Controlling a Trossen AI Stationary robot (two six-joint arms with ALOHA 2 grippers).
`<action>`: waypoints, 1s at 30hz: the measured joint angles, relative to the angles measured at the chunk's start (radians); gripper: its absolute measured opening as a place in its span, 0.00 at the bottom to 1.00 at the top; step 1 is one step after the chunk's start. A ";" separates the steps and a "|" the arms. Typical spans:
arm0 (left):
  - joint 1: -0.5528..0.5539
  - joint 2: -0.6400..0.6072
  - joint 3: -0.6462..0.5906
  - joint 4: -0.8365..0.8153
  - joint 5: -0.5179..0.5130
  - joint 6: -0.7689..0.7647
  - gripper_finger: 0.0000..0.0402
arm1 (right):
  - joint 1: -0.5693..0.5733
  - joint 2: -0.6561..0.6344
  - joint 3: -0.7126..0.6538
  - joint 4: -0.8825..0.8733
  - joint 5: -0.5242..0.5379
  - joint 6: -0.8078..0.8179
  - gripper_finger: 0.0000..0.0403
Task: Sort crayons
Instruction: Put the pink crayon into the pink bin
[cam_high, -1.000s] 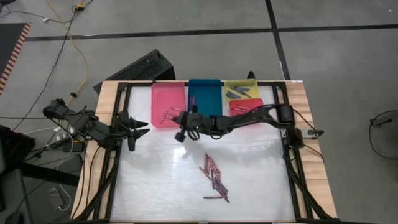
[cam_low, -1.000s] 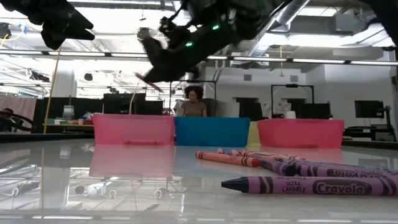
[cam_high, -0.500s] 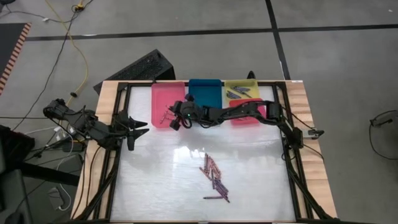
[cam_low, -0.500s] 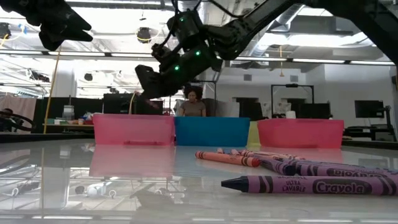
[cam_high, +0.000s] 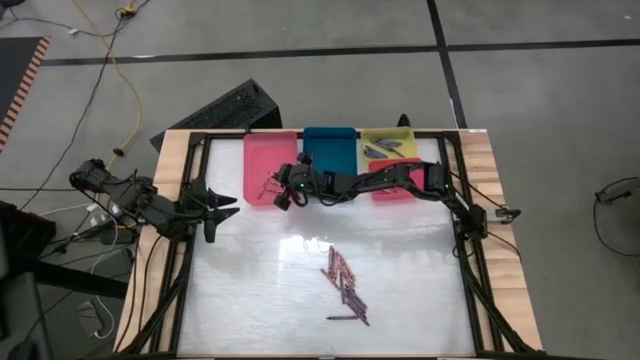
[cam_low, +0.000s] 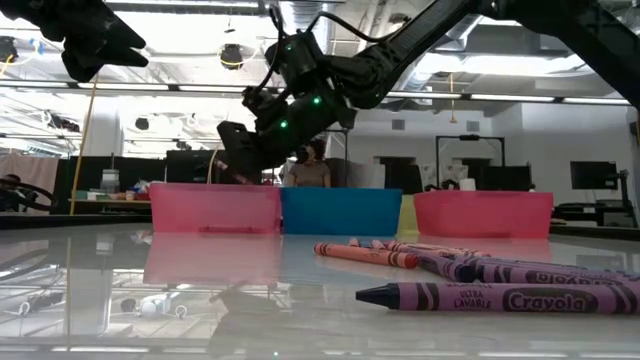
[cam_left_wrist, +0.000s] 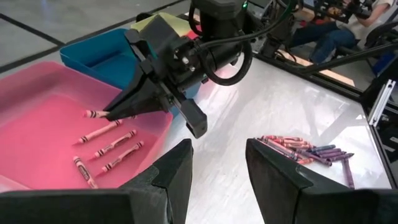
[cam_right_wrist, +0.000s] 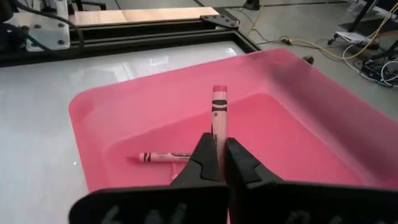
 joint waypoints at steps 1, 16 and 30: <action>0.000 0.000 0.000 0.000 0.000 0.000 0.35 | 0.000 0.000 0.000 -0.002 0.000 0.000 0.00; 0.000 0.000 0.000 -0.002 0.000 0.000 0.35 | -0.001 0.000 0.000 -0.051 0.000 0.000 0.02; 0.000 0.000 0.000 -0.002 0.030 -0.030 0.35 | 0.005 0.000 0.012 -0.075 0.000 -0.031 0.22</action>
